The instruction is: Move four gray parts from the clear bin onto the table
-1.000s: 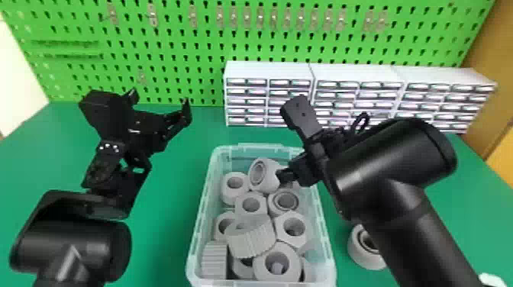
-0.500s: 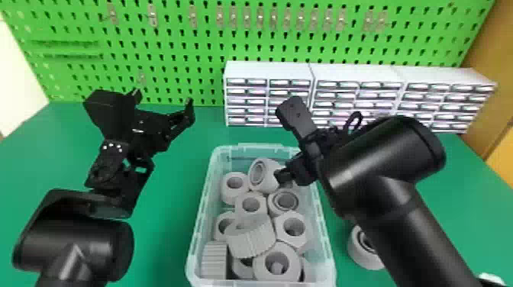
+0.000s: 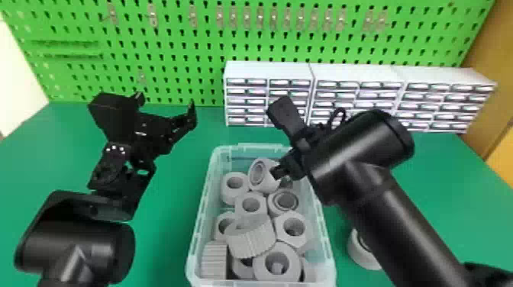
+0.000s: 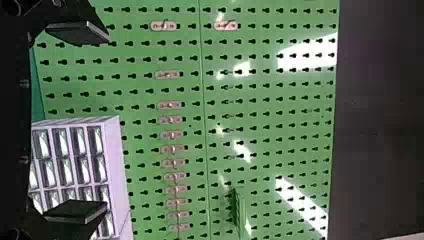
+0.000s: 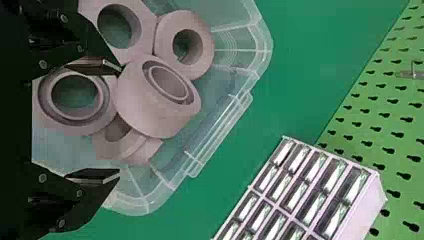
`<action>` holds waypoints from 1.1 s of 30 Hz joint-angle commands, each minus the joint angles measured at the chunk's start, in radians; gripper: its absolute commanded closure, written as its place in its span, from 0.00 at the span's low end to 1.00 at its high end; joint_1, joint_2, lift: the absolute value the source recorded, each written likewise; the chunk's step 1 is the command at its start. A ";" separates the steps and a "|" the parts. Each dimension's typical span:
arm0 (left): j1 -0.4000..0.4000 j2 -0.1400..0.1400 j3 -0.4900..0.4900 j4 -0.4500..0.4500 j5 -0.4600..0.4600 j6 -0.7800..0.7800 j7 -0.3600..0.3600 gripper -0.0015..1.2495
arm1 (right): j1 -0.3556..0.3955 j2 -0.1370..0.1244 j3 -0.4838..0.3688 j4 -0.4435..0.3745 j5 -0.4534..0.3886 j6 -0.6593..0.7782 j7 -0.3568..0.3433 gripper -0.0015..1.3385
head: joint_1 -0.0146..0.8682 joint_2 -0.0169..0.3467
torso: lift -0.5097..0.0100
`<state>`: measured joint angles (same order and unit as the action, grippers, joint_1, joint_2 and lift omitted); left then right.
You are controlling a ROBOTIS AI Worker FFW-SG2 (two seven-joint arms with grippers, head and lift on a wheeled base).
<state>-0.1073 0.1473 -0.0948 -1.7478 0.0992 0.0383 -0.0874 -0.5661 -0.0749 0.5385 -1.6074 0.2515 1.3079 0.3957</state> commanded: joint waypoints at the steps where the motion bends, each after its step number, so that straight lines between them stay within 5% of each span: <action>1: 0.000 0.006 -0.006 0.002 0.001 0.000 0.000 0.09 | -0.034 0.007 0.015 0.084 -0.020 -0.058 0.000 0.39 | 0.78 0.14 | 0.89; 18: -0.008 0.012 -0.016 0.007 0.008 0.000 0.000 0.09 | -0.100 0.017 0.089 0.279 -0.152 -0.254 -0.094 0.39 | 0.78 0.14 | 0.89; 33: -0.011 0.017 -0.016 0.007 0.013 0.000 0.000 0.09 | -0.121 0.023 0.141 0.382 -0.176 -0.360 -0.182 0.39 | 0.78 0.14 | 0.89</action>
<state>-0.1167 0.1616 -0.1100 -1.7410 0.1112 0.0383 -0.0874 -0.6862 -0.0543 0.6746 -1.2463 0.0758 0.9675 0.2307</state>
